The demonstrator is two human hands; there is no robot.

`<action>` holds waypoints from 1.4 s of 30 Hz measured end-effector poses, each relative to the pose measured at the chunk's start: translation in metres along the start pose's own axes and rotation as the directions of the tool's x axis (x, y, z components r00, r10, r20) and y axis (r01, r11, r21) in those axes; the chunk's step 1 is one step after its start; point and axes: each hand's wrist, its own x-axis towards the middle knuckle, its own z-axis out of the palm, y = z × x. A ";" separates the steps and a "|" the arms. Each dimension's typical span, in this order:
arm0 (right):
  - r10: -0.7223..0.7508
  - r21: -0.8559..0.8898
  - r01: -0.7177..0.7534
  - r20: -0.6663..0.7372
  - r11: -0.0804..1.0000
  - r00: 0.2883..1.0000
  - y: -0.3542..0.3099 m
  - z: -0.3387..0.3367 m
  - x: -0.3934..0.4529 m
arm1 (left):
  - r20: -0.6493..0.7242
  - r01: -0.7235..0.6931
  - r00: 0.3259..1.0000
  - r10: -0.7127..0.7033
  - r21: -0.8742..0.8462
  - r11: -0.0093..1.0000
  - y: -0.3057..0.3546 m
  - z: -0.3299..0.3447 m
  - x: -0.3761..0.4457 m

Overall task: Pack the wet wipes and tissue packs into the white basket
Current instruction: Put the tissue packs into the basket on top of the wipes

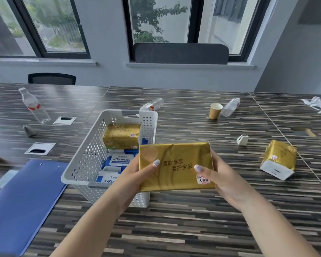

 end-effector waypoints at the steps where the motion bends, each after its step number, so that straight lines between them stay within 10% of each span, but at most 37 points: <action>1: 0.001 -0.012 -0.001 -0.002 1.000 1.000 0.000 0.002 0.001 | -0.001 0.007 1.000 -0.007 -0.008 1.000 0.001 -0.002 -0.001; 12: 0.069 0.134 -0.061 -0.055 0.989 0.996 -0.010 0.028 0.020 | -0.133 -0.018 0.991 -0.010 -0.211 0.977 -0.003 -0.035 0.001; 18: 0.335 0.448 -0.290 -0.023 0.846 0.942 -0.023 0.076 0.079 | -0.344 -0.090 0.907 -0.244 -0.723 0.685 -0.010 -0.073 0.011; 25: 0.449 0.426 -0.377 -0.079 0.822 0.890 -0.021 0.139 0.146 | -0.374 -0.187 0.864 -0.337 -0.860 0.475 -0.008 -0.085 0.030; 42: 0.620 0.317 -0.561 -0.121 0.764 0.775 0.059 0.165 0.243 | -0.431 -0.027 0.621 -0.655 -0.847 0.531 -0.025 -0.120 0.109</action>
